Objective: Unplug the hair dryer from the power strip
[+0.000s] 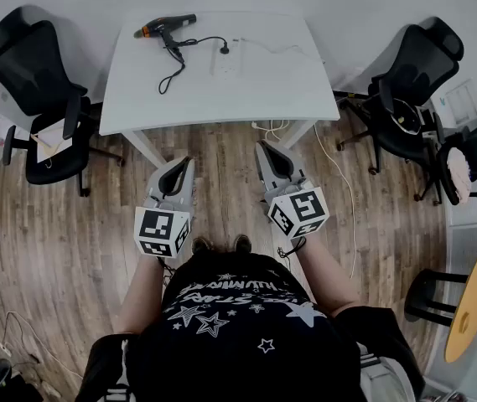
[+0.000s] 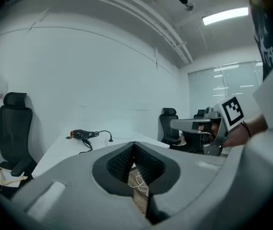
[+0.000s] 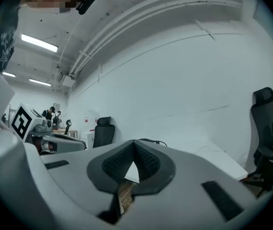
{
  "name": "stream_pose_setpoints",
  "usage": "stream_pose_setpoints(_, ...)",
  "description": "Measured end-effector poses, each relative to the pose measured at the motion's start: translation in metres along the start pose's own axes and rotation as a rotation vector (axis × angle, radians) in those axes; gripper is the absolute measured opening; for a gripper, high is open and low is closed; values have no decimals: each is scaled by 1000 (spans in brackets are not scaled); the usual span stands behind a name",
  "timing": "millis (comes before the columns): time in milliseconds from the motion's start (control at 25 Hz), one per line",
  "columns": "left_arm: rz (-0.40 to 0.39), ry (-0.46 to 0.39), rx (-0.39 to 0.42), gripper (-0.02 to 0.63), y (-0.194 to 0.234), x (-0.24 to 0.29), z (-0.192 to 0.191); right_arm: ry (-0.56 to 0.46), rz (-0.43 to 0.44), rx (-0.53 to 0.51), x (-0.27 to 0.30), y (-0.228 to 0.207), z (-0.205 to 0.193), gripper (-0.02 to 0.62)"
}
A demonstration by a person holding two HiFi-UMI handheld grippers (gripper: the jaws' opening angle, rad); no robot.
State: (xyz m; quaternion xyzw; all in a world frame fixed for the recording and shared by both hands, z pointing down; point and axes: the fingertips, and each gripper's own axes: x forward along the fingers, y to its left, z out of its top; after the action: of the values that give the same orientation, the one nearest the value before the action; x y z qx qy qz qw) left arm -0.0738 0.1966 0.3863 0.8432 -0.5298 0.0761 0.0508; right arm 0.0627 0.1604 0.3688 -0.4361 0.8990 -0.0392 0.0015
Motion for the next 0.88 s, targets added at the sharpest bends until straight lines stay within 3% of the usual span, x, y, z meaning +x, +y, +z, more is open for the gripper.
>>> stream_pose_setpoints(880,-20,19,-92,8,45,-33,-21,61,-45,-15,25,34,-19,8)
